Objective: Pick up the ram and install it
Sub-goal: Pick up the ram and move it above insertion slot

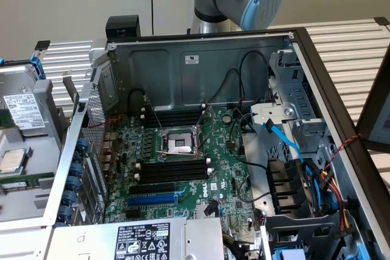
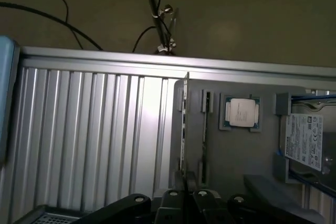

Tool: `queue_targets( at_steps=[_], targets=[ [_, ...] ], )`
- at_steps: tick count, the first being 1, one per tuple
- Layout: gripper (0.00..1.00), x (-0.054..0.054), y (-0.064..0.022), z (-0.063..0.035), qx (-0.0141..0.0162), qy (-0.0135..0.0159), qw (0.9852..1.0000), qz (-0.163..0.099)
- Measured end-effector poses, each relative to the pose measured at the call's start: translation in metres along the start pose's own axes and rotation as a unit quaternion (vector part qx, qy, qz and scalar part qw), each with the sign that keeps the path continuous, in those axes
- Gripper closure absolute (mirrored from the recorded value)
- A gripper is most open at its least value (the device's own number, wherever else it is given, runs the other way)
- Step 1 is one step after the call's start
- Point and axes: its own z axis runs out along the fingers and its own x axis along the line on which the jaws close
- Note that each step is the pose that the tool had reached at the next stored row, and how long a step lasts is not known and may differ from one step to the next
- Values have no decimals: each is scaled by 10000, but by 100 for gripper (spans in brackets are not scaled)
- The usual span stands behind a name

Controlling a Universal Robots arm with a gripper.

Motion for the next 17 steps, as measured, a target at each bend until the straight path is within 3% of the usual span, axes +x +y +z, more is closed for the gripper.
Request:
queue_targets(
  at_steps=[9,14,17],
  targets=[
    [87,54,-74,-399,-4,-1,10000,0],
    [87,54,-78,-401,-4,0,10000,0],
    [87,58,-123,-403,-4,0,10000,0]
  ],
)
